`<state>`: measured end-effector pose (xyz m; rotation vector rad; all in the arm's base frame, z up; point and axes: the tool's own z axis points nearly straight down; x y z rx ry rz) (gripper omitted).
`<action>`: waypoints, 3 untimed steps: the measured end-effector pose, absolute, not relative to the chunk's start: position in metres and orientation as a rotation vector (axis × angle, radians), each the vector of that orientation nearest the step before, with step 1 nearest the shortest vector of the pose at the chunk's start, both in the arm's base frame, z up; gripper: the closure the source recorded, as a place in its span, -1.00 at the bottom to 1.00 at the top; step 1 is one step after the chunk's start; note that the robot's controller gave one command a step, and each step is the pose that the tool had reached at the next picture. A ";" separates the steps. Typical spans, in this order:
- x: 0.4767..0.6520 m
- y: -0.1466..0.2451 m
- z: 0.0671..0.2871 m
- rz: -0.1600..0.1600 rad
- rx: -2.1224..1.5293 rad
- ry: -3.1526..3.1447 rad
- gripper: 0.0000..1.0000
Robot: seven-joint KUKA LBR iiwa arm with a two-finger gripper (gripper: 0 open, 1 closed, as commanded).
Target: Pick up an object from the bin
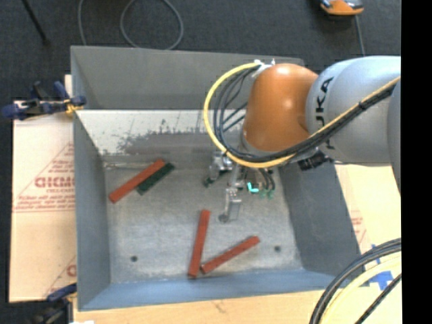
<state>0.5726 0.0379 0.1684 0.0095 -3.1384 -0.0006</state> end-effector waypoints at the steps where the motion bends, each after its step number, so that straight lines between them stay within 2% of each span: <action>1: 0.537 0.016 0.073 0.002 1.251 -2.887 -1.00; 2: 0.611 0.086 0.072 0.000 1.640 -2.688 -1.00; 3: 0.620 0.035 0.136 0.007 1.495 -2.774 -1.00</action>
Offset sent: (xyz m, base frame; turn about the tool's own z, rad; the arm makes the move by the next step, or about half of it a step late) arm -0.0375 -0.0216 -0.0965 -0.8136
